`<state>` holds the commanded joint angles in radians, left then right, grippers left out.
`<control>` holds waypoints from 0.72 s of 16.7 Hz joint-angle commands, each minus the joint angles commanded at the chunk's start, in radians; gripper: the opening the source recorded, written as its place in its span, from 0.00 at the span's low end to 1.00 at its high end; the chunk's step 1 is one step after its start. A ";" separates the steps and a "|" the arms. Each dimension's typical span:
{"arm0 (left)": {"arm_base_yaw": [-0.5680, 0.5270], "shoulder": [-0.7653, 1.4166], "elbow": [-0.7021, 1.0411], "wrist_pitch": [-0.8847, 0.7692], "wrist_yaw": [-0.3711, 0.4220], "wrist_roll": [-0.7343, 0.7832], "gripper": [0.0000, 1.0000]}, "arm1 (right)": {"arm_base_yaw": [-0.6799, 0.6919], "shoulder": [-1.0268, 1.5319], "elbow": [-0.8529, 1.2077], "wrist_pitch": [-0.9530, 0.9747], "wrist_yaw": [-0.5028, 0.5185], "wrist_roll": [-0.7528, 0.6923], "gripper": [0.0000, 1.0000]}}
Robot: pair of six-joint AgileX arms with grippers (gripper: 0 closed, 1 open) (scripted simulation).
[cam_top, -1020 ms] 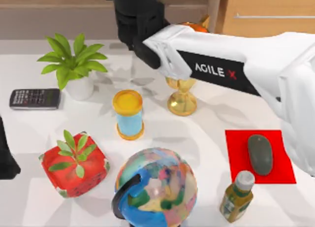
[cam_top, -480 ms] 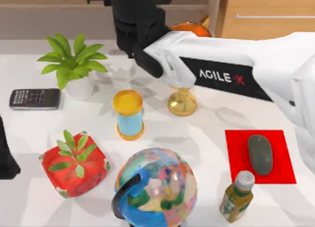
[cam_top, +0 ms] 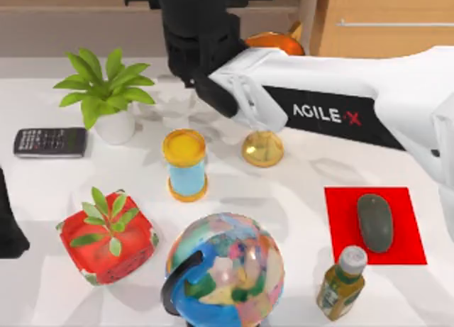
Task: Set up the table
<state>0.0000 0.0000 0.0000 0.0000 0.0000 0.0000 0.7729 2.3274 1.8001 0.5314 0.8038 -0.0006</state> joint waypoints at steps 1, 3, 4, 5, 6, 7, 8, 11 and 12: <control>0.000 0.000 0.000 0.000 0.000 0.000 1.00 | 0.005 -0.013 -0.011 0.004 -0.002 0.013 0.00; 0.000 0.000 0.000 0.000 0.000 0.000 1.00 | 0.025 -0.053 -0.054 0.012 -0.015 0.058 0.00; 0.000 0.000 0.000 0.000 0.000 0.000 1.00 | 0.043 -0.078 -0.090 0.017 -0.029 0.090 0.00; 0.000 0.000 0.000 0.000 0.000 0.000 1.00 | 0.061 -0.105 -0.128 0.021 -0.046 0.125 0.00; 0.000 0.000 0.000 0.000 0.000 0.000 1.00 | 0.082 -0.136 -0.172 0.025 -0.068 0.163 0.00; 0.000 0.000 0.000 0.000 0.000 0.000 1.00 | 0.101 -0.169 -0.217 0.029 -0.094 0.204 0.00; 0.000 0.000 0.000 0.000 0.000 0.000 1.00 | 0.120 -0.203 -0.263 0.033 -0.122 0.246 0.00; 0.000 0.000 0.000 0.000 0.000 0.000 1.00 | 0.129 -0.340 -0.383 0.056 -0.226 0.379 0.00; 0.000 0.000 0.000 0.000 0.000 0.000 1.00 | 0.113 -0.395 -0.414 0.067 -0.264 0.425 0.00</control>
<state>0.0000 0.0000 0.0000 0.0000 0.0000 0.0000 0.8862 1.9323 1.3862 0.5989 0.5402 0.4245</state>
